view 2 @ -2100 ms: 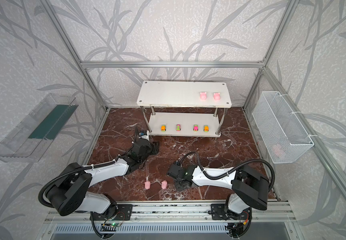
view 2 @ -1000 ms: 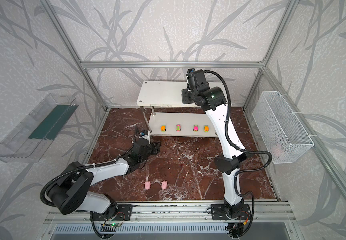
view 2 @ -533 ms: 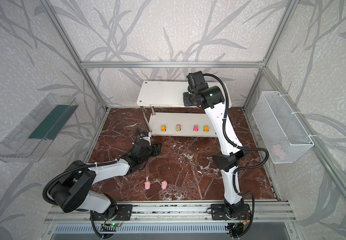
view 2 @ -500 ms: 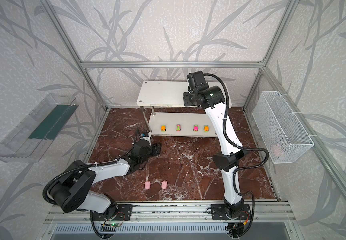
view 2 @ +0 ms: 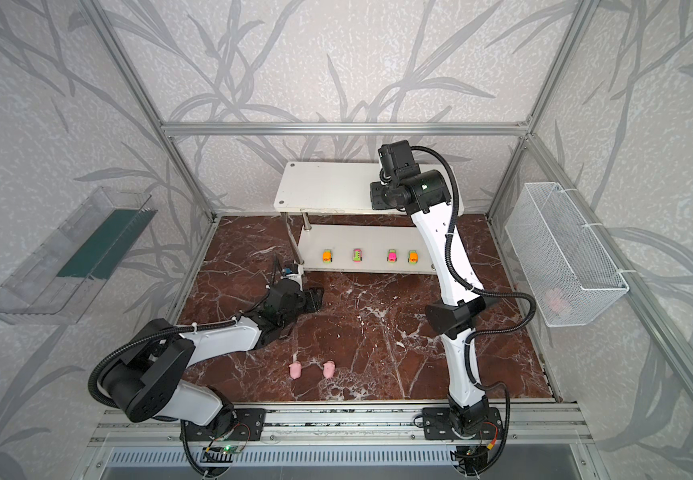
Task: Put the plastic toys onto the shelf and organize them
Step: 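Lift the pink pig with the right gripper and carry it over the top shelf, then lower the pink pig next to the other pigs and open the right gripper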
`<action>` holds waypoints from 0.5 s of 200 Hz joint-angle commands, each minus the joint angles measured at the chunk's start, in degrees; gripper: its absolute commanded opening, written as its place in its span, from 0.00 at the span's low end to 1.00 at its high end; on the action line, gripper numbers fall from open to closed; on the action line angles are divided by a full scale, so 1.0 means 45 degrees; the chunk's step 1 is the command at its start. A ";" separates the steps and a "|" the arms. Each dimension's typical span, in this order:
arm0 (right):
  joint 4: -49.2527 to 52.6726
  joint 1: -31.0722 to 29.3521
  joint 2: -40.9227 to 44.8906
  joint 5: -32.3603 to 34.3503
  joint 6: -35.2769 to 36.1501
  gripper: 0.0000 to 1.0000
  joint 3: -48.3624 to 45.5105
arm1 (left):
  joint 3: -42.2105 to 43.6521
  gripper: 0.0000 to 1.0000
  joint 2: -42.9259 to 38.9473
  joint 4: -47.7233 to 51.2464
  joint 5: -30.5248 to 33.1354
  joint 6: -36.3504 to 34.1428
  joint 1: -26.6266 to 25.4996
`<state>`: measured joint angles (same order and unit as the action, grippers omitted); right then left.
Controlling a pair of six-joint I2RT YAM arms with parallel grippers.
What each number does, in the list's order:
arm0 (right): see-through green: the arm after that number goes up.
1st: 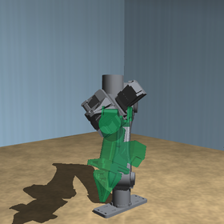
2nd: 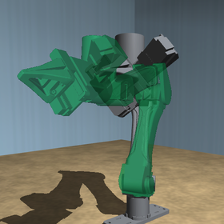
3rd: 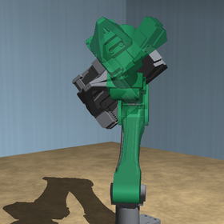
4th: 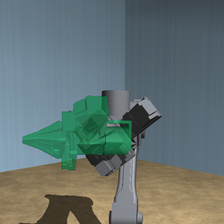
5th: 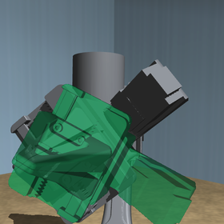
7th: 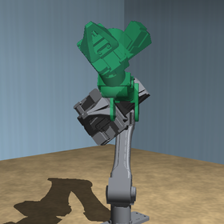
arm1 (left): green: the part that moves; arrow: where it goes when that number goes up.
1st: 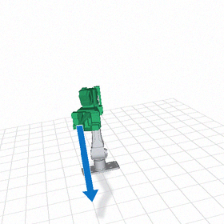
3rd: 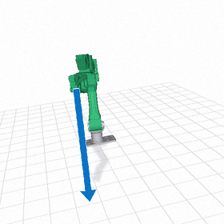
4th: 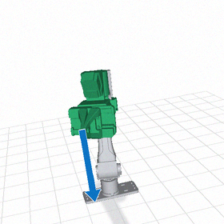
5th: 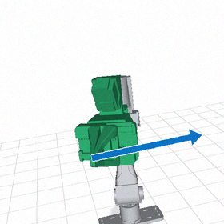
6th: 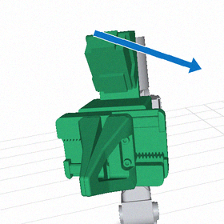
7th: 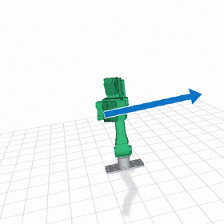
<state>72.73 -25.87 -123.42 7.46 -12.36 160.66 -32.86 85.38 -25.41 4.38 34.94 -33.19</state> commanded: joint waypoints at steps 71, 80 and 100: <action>-0.0275 0.0026 -0.0455 -0.0238 -0.0028 0.30 0.0438 | 0.0198 0.57 0.0411 -0.0478 -0.0144 0.0260 0.0085; -0.0317 0.0026 -0.0433 -0.0187 -0.0065 0.29 0.0470 | 0.0193 0.57 0.0435 -0.0482 -0.0154 0.0263 0.0078; -0.0453 0.0035 -0.0352 -0.0212 -0.0182 0.28 0.0505 | 0.0174 0.57 0.0419 -0.0444 -0.0153 0.0244 0.0086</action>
<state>71.55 -25.87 -124.49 7.01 -12.51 161.42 -32.73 86.80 -26.37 4.10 35.59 -33.08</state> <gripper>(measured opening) 0.287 0.570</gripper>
